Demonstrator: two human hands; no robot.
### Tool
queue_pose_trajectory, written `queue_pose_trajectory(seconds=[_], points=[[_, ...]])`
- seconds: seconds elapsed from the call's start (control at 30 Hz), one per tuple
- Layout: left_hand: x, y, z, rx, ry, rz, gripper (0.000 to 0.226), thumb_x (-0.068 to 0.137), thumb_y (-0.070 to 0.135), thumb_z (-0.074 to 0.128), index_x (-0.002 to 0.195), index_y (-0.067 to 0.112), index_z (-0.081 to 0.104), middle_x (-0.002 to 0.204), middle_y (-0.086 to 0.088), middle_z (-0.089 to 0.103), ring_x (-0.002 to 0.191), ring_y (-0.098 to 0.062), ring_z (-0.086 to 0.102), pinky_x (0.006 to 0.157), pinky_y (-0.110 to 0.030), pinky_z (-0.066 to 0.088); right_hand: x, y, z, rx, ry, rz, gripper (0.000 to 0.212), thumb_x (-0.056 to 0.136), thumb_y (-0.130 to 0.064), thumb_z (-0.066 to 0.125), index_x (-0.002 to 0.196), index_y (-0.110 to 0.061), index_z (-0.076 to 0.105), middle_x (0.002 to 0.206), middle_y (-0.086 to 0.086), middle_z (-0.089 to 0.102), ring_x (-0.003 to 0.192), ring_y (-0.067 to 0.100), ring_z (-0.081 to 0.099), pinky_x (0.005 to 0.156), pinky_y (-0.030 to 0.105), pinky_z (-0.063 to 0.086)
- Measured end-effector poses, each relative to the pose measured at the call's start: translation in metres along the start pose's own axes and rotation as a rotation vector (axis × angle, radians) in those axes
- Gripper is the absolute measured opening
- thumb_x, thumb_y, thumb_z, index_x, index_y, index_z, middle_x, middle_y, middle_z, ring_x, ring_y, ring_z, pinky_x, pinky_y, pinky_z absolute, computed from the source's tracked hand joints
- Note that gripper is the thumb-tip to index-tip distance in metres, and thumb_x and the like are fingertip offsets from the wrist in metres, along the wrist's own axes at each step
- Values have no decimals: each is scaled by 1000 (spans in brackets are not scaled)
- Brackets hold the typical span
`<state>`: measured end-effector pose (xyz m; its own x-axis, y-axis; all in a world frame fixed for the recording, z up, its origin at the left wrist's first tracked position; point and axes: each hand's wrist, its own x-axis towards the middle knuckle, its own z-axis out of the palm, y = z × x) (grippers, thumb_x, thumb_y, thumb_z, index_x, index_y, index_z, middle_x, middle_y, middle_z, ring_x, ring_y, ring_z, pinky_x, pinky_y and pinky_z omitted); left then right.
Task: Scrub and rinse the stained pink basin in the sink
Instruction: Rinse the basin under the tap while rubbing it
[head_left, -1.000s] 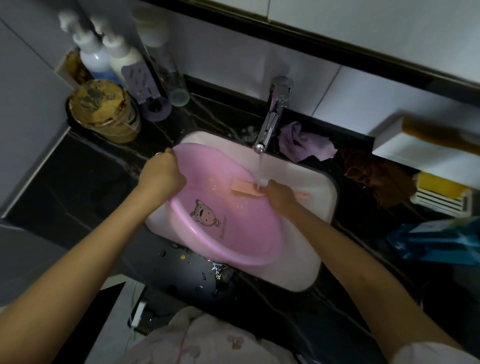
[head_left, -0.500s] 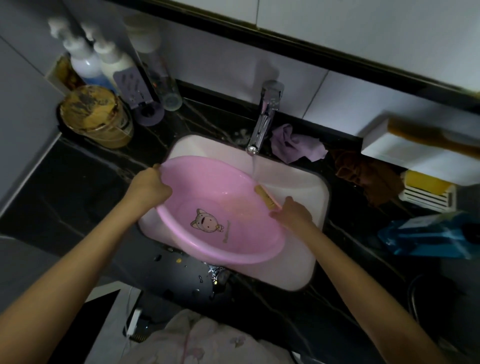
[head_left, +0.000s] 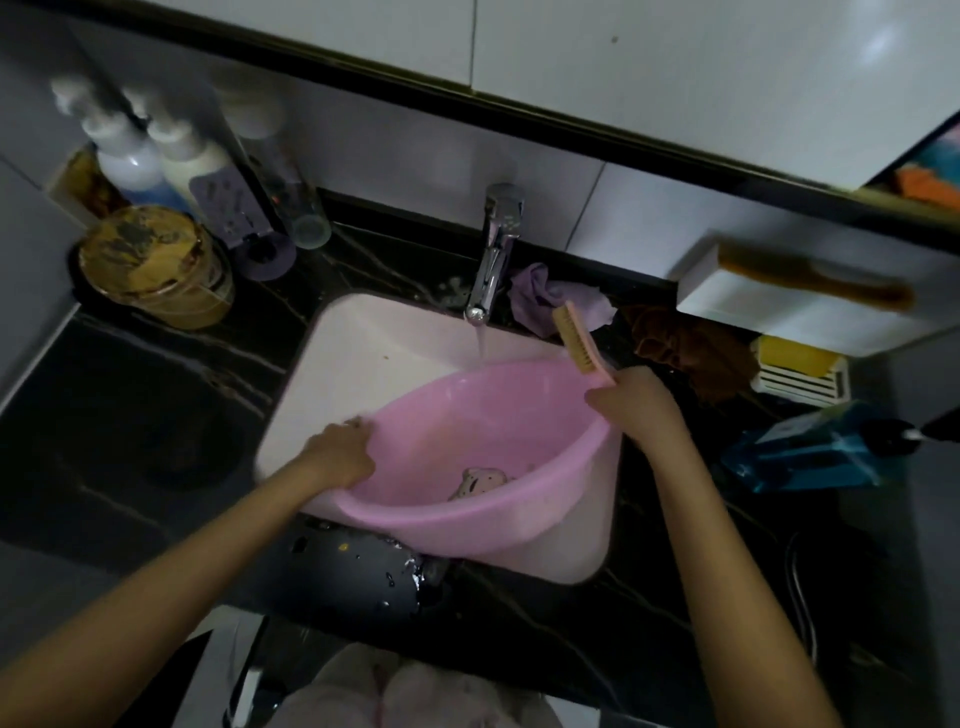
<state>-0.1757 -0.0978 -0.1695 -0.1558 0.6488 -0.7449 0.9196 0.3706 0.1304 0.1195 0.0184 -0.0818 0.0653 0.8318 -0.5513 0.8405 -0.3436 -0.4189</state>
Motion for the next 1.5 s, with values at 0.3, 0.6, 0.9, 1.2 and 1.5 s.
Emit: queue_pose_trajectory(seconds=[0.3,0.6,0.9,1.2,1.5], points=[[71,59,35,580,67,579,68,100,36,34,151,13,-5,159,-7,-8,147,-19,-4,115,-36,-11,-53,18,-14,463,199,99,31,85,0,57,114,-7,64,83,1,65,79,18,63,77,33,52],[123,106,48,695,347,861,61,85,23,39,142,4,36,148,-10,39,139,-23,30,114,-47,12,-88,13,-7,623,421,81,19,83,6,55,93,-8,63,73,7,60,57,10,57,46,10,45],[130,98,16,861,376,1077,55,80,18,38,133,8,53,139,-9,51,127,-26,50,105,-54,37,-100,16,-4,702,424,74,27,85,6,56,82,-21,61,75,4,62,63,14,60,54,17,52],[110,72,34,825,174,1254,85,85,60,-8,151,8,7,158,-12,8,146,-24,9,116,-38,-11,-107,16,1,714,454,61,29,86,6,55,80,-22,59,74,3,60,65,15,58,64,29,50],[124,116,11,618,357,1028,65,91,41,25,147,6,25,153,-13,28,145,-26,15,113,-53,9,-108,17,0,663,447,31,18,85,8,55,87,-9,60,90,32,60,75,42,59,77,50,52]])
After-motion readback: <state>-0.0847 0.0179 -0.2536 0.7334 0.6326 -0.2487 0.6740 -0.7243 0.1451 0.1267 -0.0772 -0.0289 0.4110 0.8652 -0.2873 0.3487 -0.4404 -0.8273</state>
